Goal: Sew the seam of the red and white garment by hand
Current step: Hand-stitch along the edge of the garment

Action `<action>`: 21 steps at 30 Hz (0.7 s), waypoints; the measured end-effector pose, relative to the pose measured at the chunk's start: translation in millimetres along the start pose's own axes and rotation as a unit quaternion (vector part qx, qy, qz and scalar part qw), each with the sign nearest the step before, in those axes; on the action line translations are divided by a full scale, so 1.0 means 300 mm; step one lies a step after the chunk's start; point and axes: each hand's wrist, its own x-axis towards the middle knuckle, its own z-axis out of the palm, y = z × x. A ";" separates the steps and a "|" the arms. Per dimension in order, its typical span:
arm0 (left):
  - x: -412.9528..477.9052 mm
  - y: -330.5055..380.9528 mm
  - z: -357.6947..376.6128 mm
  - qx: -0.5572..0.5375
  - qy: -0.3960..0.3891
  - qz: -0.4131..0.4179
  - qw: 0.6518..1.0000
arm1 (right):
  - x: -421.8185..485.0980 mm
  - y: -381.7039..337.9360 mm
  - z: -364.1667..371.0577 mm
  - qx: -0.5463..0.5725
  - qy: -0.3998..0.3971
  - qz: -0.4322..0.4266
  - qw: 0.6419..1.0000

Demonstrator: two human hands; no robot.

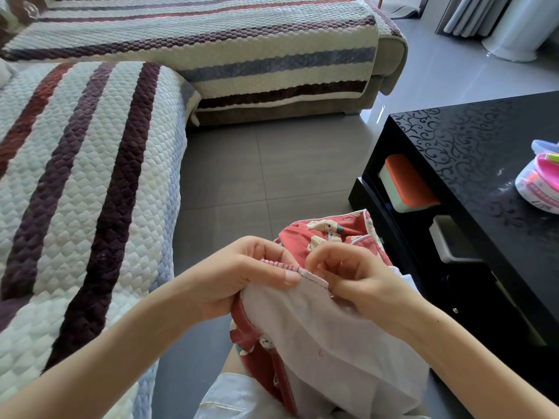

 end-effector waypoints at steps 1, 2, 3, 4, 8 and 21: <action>0.001 -0.001 0.002 0.000 0.003 0.002 1.000 | 0.000 0.001 0.005 0.006 -0.005 -0.003 1.000; 0.003 -0.004 0.005 0.001 0.009 0.005 1.000 | 0.000 0.004 0.007 0.009 -0.008 -0.008 1.000; 0.005 -0.006 0.005 0.005 0.019 0.011 1.000 | 0.000 0.008 0.005 0.008 -0.009 -0.013 1.000; 0.007 -0.008 0.006 0.011 0.029 0.020 0.999 | 0.001 0.015 -0.001 0.000 -0.007 -0.018 1.000; 0.004 -0.015 0.004 0.022 0.047 0.051 0.997 | -0.002 0.058 -0.044 -0.158 0.051 -0.049 0.985; 0.014 -0.019 0.047 0.011 0.092 0.111 0.989 | -0.012 0.053 -0.031 -0.298 0.155 -0.188 0.923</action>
